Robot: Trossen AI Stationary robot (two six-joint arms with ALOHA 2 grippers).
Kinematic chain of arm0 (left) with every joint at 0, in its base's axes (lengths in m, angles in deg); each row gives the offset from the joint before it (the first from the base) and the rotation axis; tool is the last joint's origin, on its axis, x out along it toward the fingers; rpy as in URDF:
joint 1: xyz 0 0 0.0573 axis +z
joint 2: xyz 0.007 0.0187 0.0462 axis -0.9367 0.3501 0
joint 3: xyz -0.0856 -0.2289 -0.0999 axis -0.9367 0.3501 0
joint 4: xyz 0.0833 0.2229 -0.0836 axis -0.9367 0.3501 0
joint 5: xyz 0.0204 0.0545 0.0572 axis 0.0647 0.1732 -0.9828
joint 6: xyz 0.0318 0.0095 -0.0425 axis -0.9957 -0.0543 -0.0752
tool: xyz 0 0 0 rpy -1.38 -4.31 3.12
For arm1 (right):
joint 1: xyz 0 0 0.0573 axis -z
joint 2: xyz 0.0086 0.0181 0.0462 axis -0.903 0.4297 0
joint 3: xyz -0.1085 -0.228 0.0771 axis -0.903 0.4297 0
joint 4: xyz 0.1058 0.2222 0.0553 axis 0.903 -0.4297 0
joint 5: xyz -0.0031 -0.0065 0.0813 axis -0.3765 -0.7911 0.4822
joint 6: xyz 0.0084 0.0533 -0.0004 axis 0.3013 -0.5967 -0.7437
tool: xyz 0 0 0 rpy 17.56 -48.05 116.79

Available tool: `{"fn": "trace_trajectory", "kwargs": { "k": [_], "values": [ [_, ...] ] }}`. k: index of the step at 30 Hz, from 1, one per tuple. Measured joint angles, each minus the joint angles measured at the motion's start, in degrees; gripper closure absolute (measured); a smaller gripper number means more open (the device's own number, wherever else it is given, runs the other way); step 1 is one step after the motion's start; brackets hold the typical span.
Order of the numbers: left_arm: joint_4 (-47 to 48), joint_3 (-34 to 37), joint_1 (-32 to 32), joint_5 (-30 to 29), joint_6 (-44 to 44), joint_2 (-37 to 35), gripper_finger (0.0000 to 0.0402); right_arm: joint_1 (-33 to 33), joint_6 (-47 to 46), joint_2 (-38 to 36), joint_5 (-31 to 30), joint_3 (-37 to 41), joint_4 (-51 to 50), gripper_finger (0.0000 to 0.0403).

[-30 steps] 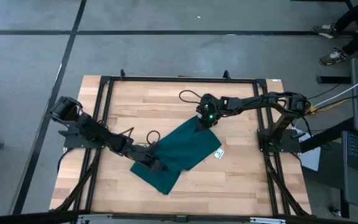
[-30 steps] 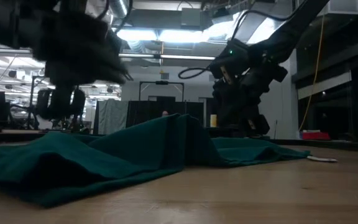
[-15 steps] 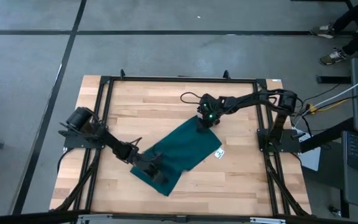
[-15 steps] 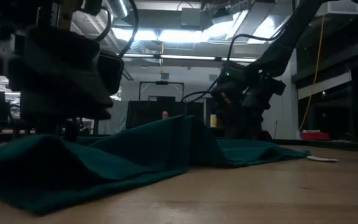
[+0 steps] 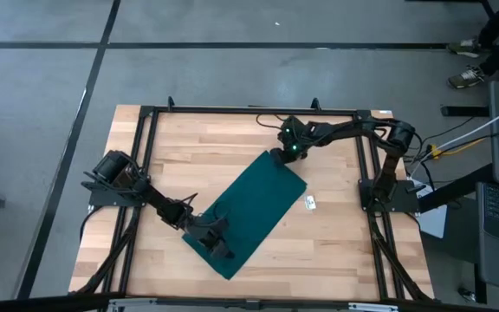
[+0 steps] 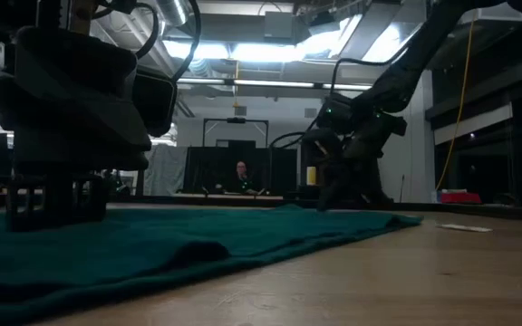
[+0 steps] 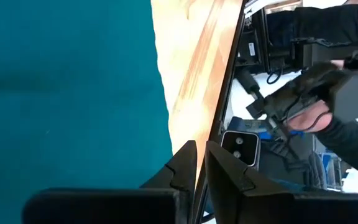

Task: Fold microfiber towels
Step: Fold the black towel on the table

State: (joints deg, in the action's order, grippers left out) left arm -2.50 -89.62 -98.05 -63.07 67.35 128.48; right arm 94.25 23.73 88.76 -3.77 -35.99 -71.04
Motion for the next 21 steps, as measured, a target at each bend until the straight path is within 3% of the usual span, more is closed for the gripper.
{"fn": "trace_trajectory", "kwargs": {
  "k": [6, 11, 15, 18, 21],
  "values": [
    [0.2, 0.0, -0.8, -0.6, 1.2, 0.1, 0.0373, 2.2, 3.6, 0.0, 7.7, -3.6, -3.5, 0.04],
    [0.2, 0.1, -0.3, 0.3, 1.3, -0.3, 0.0373, 0.5, 2.4, -0.9, 13.9, -6.5, -3.6, 0.0365],
    [2.5, 0.4, 2.0, 0.7, -4.4, -2.6, 0.0373, -3.4, 0.5, -3.6, 16.7, -10.7, -3.3, 0.0338],
    [4.1, 0.4, 5.7, 2.7, -8.5, -5.9, 0.0368, -7.5, -0.6, -6.1, 17.0, -13.6, -3.6, 0.0319],
    [7.8, 0.3, 9.5, 7.1, -13.0, -9.6, 0.0358, -10.8, -0.8, -8.5, 13.5, -16.2, -7.0, 0.0305]
  ]
}}
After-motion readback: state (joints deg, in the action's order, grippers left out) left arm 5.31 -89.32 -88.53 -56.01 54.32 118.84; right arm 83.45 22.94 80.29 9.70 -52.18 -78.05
